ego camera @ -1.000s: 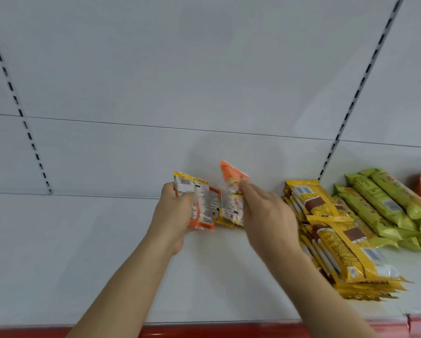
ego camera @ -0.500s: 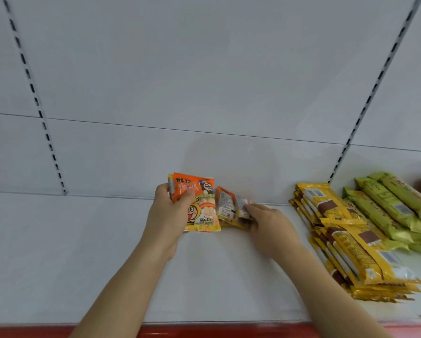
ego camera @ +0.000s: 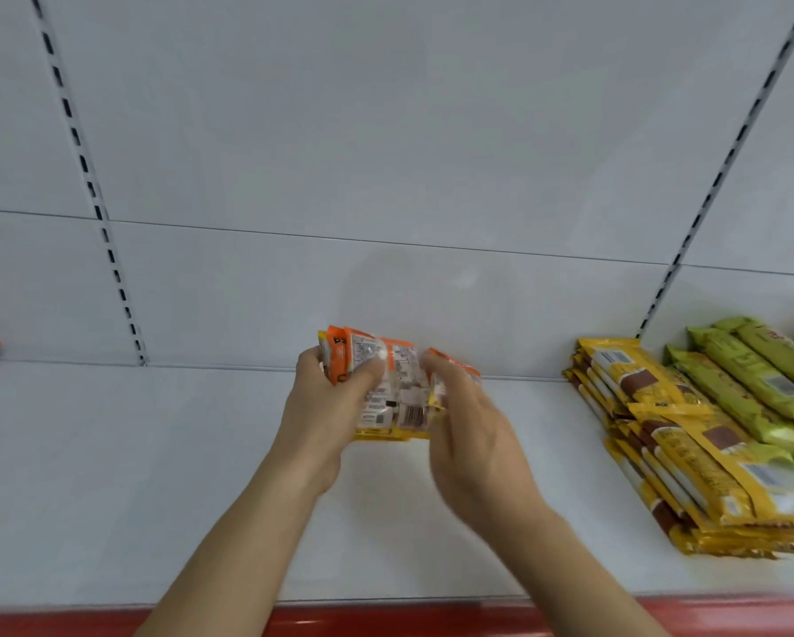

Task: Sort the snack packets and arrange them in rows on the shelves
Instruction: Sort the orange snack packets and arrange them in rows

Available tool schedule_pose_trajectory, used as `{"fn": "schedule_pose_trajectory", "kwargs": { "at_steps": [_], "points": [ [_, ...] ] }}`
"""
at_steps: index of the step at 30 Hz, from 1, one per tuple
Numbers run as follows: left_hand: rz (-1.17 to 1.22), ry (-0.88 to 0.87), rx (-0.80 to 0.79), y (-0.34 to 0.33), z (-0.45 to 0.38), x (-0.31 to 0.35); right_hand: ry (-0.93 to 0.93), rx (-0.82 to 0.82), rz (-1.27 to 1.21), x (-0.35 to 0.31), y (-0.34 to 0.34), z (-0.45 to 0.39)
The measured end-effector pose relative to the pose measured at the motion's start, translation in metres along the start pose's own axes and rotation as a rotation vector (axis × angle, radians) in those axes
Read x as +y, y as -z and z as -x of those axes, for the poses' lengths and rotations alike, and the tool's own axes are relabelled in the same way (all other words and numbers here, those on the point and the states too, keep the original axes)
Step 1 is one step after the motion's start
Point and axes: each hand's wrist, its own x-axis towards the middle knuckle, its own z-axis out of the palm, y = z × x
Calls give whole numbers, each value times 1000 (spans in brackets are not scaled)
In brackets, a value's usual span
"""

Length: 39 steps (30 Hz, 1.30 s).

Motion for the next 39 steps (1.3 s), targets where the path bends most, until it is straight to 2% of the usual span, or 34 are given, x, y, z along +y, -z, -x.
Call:
{"fn": "schedule_pose_trajectory", "kwargs": {
  "at_steps": [1, 3, 5, 7, 9, 11, 14, 16, 19, 22, 24, 26, 27, 28, 31, 33, 37, 39],
  "points": [
    [2, -1, 10, 4, -2, -1, -56, 2, 84, 12, 3, -9],
    [11, 3, 6, 9, -4, -2, -180, -143, 314, 35, 5, -25],
    [-5, -5, -1, 12, -4, -4, -255, -321, 440, 54, 3, -36],
    [-22, -5, 9, 15, -5, -7, -279, -371, 517, 66, -1, -39],
    [-32, 3, 24, 18, -6, -10, -248, -269, 577, 70, -4, -37],
    [-32, 13, 29, 19, -8, -11, -205, -74, 582, 62, 1, -35],
    [-40, 12, 50, 18, -9, -12, 22, 193, 419, 35, 7, -26],
    [-28, 4, 59, 12, -6, -10, 182, 235, 350, 4, -2, -13],
    [48, 22, 71, 5, -2, -5, 231, 119, 347, -23, -25, 3],
    [112, 69, 18, 5, 3, 1, 243, 2, 370, -31, -27, 7],
    [85, 45, 10, 7, 6, 3, 249, -52, 226, -30, -18, 7],
    [62, 13, 59, 10, 8, 6, 170, -30, 38, -20, -9, -1],
    [66, 1, 84, 11, 8, 8, 114, -6, 28, -10, -6, -9],
    [78, -8, 99, 12, 8, 9, 58, -30, 116, 4, -4, -19],
    [86, -20, 140, 16, 8, 10, -130, -414, 428, 47, -8, -45],
    [83, -26, 160, 19, 10, 8, -164, -527, 501, 68, -16, -54],
    [74, -19, 224, 32, 15, 3, -53, -399, 610, 73, -22, -56],
    [55, -19, 254, 40, 17, 1, -24, -249, 553, 61, -18, -54]
  ]
}}
